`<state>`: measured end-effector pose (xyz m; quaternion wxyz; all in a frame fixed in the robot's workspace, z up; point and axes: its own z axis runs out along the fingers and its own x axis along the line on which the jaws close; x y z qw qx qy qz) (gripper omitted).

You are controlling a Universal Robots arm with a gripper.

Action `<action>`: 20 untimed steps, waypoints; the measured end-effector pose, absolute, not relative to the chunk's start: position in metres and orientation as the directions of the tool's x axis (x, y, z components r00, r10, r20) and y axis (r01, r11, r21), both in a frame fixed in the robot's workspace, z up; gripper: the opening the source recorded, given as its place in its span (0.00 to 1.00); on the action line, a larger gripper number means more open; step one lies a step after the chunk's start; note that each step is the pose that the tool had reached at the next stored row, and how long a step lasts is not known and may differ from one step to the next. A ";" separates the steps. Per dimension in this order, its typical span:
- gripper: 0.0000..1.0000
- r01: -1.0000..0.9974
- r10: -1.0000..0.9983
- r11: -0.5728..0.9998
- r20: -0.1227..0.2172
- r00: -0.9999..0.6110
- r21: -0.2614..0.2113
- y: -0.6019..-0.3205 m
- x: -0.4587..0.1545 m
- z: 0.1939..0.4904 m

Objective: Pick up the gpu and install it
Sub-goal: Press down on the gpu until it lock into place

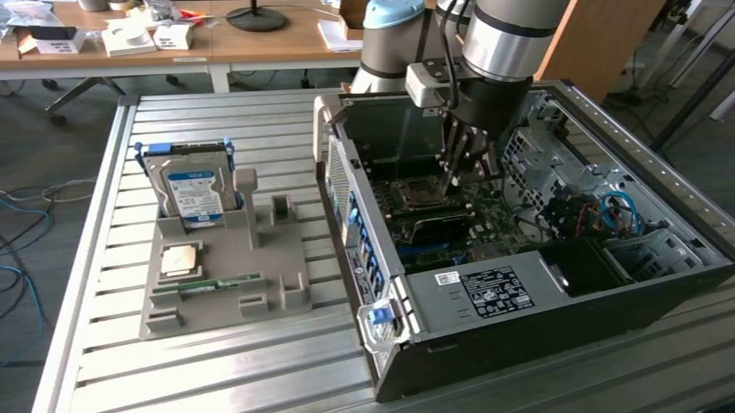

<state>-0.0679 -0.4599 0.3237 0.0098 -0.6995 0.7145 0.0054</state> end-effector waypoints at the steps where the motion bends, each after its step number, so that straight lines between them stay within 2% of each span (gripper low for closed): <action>1: 0.11 -1.000 -1.000 0.021 -0.022 -0.021 -0.006 -0.460 -0.068 0.324; 20: 0.11 -1.000 -1.000 0.022 -0.021 -0.022 -0.006 -0.460 -0.079 0.323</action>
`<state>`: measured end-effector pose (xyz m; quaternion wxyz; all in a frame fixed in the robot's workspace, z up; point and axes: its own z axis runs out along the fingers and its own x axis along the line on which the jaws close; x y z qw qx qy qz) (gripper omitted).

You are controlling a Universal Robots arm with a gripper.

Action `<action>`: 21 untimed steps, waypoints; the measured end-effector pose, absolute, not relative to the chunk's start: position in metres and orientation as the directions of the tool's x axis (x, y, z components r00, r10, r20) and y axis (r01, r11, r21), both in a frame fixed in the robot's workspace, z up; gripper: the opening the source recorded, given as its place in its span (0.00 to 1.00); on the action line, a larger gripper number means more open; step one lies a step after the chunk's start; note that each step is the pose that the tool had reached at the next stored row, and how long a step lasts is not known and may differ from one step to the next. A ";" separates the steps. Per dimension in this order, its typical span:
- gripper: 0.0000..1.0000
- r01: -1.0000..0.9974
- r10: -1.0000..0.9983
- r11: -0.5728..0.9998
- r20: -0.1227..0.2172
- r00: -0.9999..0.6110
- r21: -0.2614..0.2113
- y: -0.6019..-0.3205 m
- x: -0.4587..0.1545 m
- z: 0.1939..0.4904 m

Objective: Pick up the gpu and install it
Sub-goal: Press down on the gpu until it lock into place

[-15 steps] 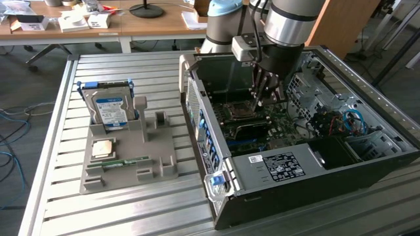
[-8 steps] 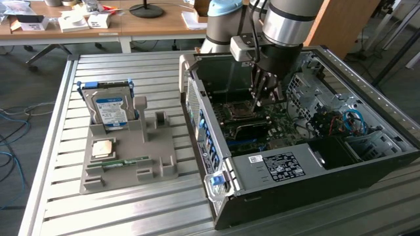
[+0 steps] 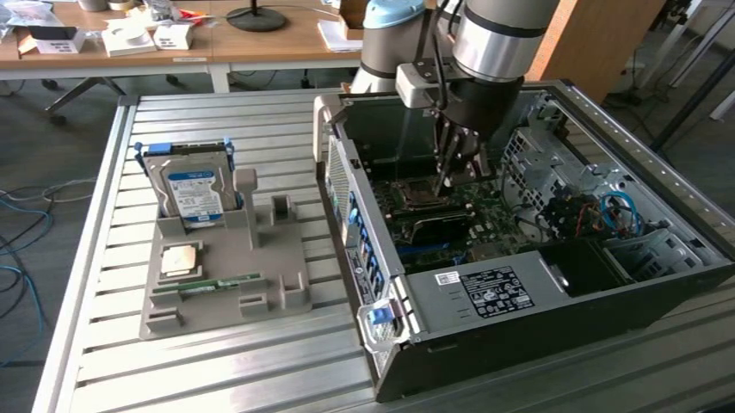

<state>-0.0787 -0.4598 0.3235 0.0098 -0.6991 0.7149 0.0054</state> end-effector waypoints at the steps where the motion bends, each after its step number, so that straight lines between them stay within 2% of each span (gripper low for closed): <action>1: 0.11 -1.000 -1.000 0.023 -0.021 -0.023 -0.006 -0.460 -0.079 0.323; 21: 0.11 -1.000 -1.000 0.023 -0.021 -0.022 -0.006 -0.460 -0.080 0.317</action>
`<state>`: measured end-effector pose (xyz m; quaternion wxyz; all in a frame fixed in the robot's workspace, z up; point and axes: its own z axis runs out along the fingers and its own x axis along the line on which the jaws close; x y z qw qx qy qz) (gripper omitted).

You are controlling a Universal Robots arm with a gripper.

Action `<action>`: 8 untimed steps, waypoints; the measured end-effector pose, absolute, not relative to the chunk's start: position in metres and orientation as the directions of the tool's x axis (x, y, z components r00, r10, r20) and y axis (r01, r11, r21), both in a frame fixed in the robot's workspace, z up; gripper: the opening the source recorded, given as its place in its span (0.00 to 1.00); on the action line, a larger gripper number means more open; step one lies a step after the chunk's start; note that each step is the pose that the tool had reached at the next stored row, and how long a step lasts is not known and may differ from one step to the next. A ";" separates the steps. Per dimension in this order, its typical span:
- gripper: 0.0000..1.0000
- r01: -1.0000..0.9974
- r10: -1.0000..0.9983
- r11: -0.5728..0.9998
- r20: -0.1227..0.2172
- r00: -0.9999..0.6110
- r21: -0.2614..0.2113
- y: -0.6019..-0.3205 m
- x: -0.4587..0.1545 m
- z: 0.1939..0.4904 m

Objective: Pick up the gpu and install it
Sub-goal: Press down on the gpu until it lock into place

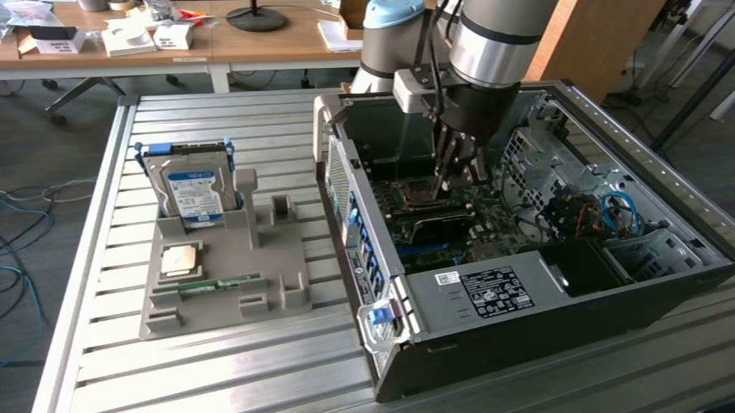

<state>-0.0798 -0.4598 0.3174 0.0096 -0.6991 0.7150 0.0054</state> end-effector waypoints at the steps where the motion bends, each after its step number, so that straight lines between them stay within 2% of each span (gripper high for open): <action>1: 0.11 -1.000 -1.000 0.023 -0.021 -0.022 -0.006 -0.460 -0.080 0.317; 8: 0.11 -1.000 -1.000 0.023 -0.022 -0.023 -0.006 -0.456 -0.081 0.317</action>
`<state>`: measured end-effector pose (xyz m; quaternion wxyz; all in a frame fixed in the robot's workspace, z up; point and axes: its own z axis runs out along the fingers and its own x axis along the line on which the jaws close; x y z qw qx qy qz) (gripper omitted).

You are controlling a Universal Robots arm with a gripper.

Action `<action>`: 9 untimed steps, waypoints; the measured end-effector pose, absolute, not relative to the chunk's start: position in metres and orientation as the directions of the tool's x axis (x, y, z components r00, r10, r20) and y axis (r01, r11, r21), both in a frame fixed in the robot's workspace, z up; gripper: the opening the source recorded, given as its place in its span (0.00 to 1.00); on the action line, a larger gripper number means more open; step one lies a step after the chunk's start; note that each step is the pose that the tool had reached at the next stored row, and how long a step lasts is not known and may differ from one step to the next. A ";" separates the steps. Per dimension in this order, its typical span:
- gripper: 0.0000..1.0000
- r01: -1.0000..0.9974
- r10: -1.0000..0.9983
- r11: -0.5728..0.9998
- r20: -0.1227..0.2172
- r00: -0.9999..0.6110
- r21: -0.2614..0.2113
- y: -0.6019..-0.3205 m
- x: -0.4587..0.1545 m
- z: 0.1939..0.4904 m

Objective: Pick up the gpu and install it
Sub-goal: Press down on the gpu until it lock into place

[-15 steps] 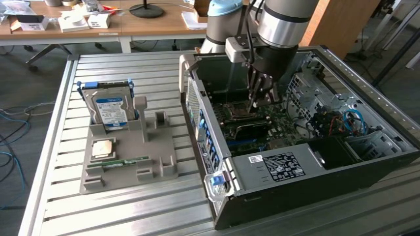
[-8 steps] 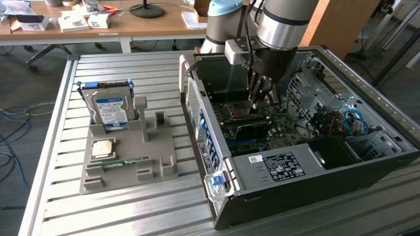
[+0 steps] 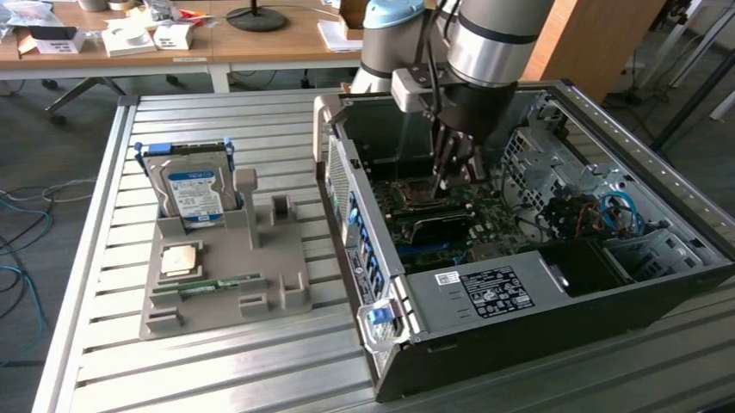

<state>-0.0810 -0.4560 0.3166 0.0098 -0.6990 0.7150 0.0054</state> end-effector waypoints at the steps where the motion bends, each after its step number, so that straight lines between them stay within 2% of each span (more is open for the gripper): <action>1: 0.11 -1.000 -1.000 0.023 -0.022 -0.023 -0.006 -0.456 -0.081 0.317; 9: 0.11 -1.000 -1.000 0.023 -0.022 -0.023 -0.006 -0.455 -0.082 0.313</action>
